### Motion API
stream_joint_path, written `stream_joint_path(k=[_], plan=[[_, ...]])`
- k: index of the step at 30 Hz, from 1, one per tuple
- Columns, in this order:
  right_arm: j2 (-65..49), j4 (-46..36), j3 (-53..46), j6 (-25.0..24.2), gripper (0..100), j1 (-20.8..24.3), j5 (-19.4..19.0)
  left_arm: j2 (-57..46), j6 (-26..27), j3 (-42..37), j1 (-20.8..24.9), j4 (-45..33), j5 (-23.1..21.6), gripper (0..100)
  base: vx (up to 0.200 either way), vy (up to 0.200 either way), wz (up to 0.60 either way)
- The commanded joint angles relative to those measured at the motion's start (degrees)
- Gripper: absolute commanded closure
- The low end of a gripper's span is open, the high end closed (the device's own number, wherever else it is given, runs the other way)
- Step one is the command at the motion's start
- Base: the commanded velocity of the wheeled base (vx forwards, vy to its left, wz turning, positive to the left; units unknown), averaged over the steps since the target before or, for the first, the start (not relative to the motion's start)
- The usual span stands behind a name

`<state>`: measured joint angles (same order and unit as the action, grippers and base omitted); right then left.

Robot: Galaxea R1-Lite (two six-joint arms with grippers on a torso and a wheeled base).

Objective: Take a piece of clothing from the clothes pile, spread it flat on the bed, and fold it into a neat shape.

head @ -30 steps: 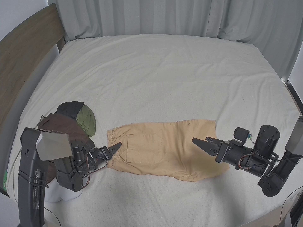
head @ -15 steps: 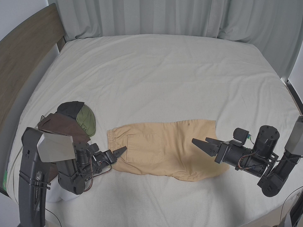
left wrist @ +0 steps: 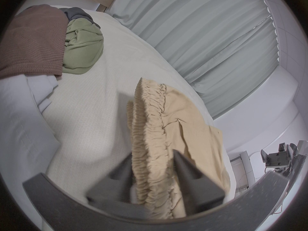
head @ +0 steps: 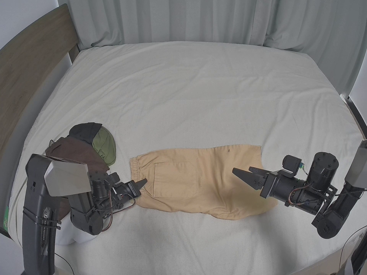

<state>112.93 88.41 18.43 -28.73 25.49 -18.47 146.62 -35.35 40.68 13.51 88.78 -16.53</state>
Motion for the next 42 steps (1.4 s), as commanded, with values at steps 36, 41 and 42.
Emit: stream_joint_path(k=[36, 41, 42], plan=[[3.2, 0.1, -0.9, 0.0, 0, 2.5, 0.2, -7.9, -0.1, -6.1, -2.4, 0.5, 0.1, 100, 0.000, 0.000, 0.00], [4.5, 0.1, -0.9, 0.0, 0, 3.0, 0.3, -10.9, -1.0, -8.5, -3.9, 0.5, 0.1, 100, 0.000, 0.000, 0.00], [4.5, 0.1, -0.9, 0.0, 0, 3.0, 0.3, -11.5, -1.6, -8.6, -4.1, 0.5, 0.1, 100, 0.000, 0.000, 0.00]])
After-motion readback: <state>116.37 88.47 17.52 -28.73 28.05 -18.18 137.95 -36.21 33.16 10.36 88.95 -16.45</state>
